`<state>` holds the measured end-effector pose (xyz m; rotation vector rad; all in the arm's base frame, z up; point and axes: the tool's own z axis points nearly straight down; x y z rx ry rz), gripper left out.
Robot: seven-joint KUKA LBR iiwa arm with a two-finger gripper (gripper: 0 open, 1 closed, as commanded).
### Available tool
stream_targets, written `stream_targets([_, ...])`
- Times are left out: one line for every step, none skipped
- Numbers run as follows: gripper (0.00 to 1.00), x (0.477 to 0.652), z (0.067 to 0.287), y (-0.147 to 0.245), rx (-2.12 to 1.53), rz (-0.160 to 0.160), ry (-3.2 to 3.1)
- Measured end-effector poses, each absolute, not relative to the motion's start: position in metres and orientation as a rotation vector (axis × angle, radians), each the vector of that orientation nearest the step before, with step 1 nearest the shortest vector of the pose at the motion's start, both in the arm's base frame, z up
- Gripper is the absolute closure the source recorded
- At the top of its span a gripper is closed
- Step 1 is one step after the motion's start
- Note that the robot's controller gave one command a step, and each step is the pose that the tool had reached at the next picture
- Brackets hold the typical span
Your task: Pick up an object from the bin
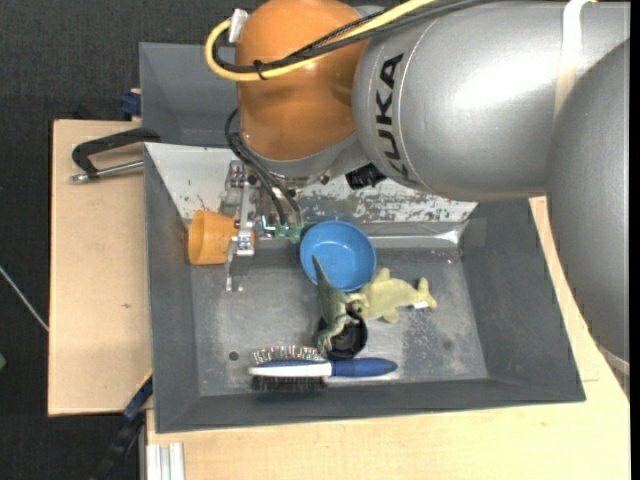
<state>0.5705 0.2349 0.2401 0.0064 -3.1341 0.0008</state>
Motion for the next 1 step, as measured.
stream_targets([0.0,0.6016,0.1197,0.1815,0.072,0.004,-3.162])
